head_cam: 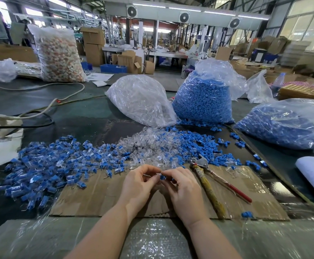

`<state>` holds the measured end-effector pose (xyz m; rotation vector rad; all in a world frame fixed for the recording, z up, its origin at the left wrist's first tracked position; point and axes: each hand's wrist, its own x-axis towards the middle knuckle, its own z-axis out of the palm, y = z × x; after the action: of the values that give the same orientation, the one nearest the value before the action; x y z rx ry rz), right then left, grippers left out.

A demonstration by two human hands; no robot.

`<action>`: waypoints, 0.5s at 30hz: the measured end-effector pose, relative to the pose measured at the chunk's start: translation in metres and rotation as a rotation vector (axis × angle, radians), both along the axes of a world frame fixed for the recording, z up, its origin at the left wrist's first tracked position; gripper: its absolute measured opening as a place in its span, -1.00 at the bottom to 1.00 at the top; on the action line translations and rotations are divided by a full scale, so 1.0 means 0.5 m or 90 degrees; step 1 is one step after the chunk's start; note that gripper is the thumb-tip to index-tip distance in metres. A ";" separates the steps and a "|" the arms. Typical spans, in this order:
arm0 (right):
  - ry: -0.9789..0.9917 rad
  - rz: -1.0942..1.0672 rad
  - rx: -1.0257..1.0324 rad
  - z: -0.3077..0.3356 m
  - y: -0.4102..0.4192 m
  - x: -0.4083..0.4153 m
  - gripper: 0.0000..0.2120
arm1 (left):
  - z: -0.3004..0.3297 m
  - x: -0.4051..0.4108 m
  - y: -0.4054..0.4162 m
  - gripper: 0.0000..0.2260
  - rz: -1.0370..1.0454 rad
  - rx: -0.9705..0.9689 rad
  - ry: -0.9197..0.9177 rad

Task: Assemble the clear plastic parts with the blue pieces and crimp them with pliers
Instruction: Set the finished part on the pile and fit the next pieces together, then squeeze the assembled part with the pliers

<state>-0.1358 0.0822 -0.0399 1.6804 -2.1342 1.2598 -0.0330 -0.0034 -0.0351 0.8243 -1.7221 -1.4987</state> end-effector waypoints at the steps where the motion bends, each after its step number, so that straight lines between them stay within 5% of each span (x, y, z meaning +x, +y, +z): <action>1: -0.002 0.004 -0.003 0.000 0.000 0.000 -0.86 | 0.000 -0.001 0.000 -0.85 0.002 0.003 0.004; 15: -0.019 -0.020 0.002 0.008 0.005 -0.003 -0.81 | -0.001 0.000 -0.001 -0.90 0.004 -0.007 0.004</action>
<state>-0.1375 0.0846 -0.0361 1.6326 -2.1717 1.2814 -0.0331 -0.0038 -0.0356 0.8177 -1.7191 -1.4849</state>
